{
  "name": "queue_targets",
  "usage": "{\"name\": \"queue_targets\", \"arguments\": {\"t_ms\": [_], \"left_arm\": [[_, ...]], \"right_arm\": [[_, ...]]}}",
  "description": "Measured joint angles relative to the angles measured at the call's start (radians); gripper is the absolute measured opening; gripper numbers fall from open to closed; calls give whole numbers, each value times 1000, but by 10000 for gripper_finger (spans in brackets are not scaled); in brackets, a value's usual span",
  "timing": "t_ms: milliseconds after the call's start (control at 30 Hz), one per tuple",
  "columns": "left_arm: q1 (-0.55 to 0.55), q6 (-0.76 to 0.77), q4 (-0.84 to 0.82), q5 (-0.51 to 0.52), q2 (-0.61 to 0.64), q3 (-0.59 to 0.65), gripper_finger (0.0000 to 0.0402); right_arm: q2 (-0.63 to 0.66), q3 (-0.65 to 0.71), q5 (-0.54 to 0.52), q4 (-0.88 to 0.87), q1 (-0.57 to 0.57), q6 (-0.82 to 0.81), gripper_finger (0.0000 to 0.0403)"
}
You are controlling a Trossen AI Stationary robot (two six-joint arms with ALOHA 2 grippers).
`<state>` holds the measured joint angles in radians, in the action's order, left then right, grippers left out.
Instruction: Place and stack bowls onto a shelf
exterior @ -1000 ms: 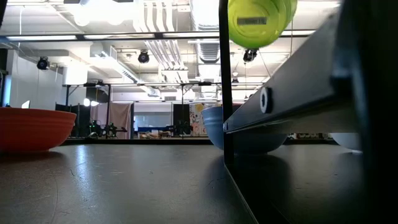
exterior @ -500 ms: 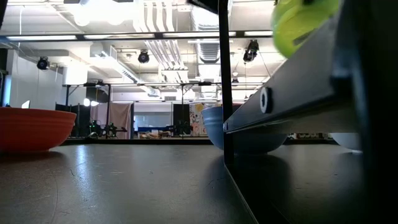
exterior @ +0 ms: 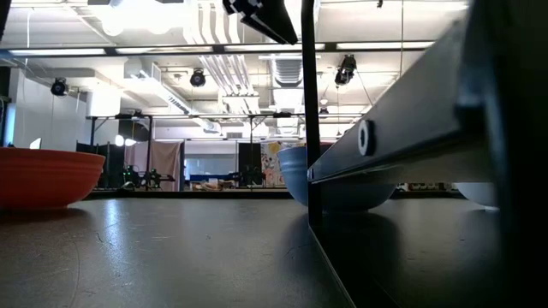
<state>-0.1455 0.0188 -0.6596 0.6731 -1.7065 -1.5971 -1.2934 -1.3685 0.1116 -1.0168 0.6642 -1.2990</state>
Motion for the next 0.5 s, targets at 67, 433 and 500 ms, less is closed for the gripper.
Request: {"name": "queue_targets", "arguments": {"t_ms": [67, 433, 500], "left_arm": [[0, 6, -2, 0, 0, 0, 192], [0, 54, 0, 0, 0, 2, 192], [0, 70, -1, -1, 0, 2, 192]], "right_arm": [[0, 0, 0, 0, 59, -73, 8], [-107, 3, -6, -49, 235, -265, 8], [-130, 3, 13, -49, 235, -239, 8]]}}
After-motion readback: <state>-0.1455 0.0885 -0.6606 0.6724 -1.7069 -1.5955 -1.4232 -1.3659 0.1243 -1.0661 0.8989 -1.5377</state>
